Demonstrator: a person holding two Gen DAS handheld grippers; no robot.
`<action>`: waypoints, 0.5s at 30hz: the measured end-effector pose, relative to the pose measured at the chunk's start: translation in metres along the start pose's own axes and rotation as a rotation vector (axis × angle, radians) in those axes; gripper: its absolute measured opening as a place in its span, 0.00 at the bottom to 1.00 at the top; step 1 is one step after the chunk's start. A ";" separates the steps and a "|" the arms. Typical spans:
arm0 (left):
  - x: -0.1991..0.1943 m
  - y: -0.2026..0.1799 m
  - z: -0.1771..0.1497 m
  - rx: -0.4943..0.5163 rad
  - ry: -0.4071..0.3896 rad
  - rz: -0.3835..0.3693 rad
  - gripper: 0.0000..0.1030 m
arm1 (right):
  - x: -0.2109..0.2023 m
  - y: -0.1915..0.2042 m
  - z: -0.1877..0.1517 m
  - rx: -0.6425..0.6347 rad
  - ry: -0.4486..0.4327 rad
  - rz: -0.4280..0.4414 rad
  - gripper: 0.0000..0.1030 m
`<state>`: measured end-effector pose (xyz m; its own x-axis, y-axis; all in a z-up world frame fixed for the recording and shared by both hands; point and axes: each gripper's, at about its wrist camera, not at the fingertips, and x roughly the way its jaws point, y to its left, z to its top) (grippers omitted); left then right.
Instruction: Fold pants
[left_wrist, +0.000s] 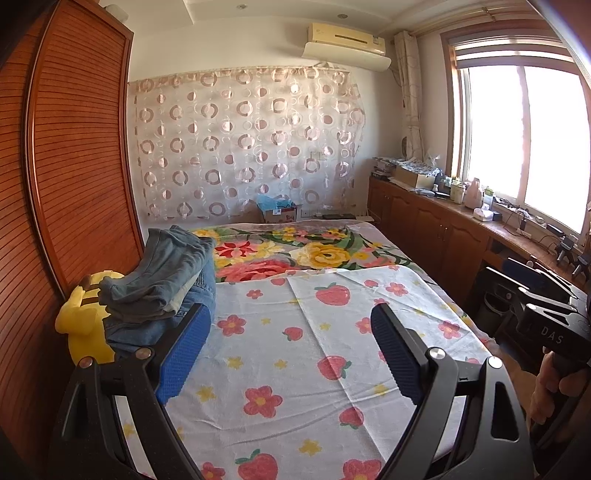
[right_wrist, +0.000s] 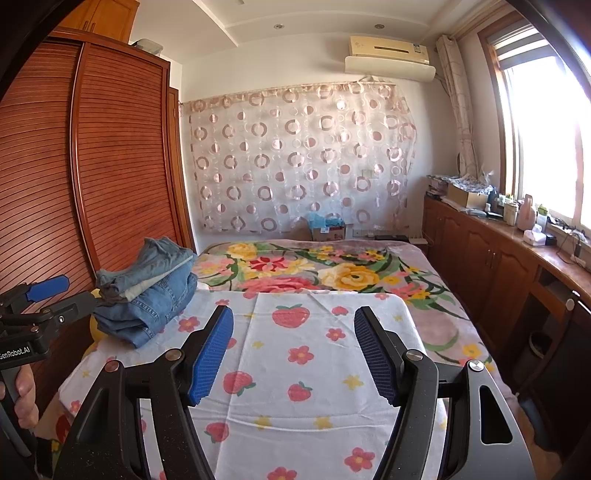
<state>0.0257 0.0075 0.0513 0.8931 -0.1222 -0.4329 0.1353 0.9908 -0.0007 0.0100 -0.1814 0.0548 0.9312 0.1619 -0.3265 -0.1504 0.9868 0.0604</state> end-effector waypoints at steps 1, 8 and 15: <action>0.000 0.000 0.000 0.000 -0.001 0.000 0.87 | 0.000 -0.001 0.000 0.000 -0.001 -0.001 0.68; 0.000 0.002 0.000 -0.002 0.000 0.002 0.87 | 0.000 0.000 0.001 -0.002 -0.001 0.000 0.68; 0.000 0.002 0.000 0.000 0.001 0.001 0.87 | 0.000 0.000 0.000 -0.002 -0.001 0.002 0.68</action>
<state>0.0261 0.0091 0.0509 0.8929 -0.1214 -0.4335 0.1345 0.9909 -0.0007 0.0097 -0.1815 0.0553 0.9313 0.1636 -0.3255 -0.1525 0.9865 0.0595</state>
